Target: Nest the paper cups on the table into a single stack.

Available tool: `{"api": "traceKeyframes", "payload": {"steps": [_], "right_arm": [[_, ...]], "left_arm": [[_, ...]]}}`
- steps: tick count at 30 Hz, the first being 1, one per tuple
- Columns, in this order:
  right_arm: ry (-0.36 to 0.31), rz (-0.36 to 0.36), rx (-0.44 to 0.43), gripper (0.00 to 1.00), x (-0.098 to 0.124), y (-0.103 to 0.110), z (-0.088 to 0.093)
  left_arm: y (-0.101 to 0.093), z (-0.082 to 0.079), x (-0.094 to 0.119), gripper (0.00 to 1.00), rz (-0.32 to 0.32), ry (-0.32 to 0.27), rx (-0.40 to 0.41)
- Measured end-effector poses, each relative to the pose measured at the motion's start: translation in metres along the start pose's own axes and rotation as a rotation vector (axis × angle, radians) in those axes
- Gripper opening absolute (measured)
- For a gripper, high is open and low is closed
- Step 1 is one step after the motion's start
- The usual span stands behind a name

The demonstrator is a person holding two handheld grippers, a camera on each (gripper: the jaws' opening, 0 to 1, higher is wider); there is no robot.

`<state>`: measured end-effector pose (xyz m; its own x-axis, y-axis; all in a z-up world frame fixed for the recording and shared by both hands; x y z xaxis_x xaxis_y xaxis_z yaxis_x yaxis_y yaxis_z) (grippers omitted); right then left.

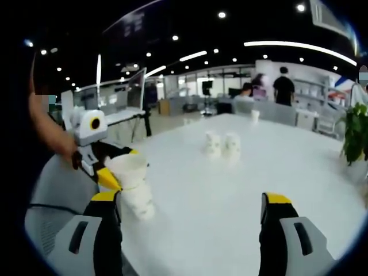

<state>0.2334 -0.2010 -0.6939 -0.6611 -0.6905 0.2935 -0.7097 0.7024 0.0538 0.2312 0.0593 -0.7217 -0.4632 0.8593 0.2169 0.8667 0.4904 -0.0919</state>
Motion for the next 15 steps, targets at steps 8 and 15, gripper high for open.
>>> {"api": "traceKeyframes", "payload": {"steps": [8,15], "right_arm": [[-0.01,0.0,0.008,1.0,-0.001,-0.002,-0.005],[-0.025,-0.001,0.016,1.0,-0.005,-0.005,-0.013]], "left_arm": [[0.012,-0.015,0.004,0.7,-0.026,-0.038,0.057],[0.016,-0.046,0.006,0.82,0.008,-0.092,0.058]]}}
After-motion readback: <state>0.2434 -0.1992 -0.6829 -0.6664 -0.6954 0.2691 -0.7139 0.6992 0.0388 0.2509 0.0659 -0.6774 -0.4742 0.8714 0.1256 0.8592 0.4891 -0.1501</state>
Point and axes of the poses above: the point that each gripper's makers call its tool centre point, and the gripper's own axes: x roughly backward along the fingers, y roughly to its left, z roughly out of its underside, the point moved 10 cm from there along x, roughly backward along the fingers, and after that the axes turned 4 degrees about -y, right-handed, at the moved point
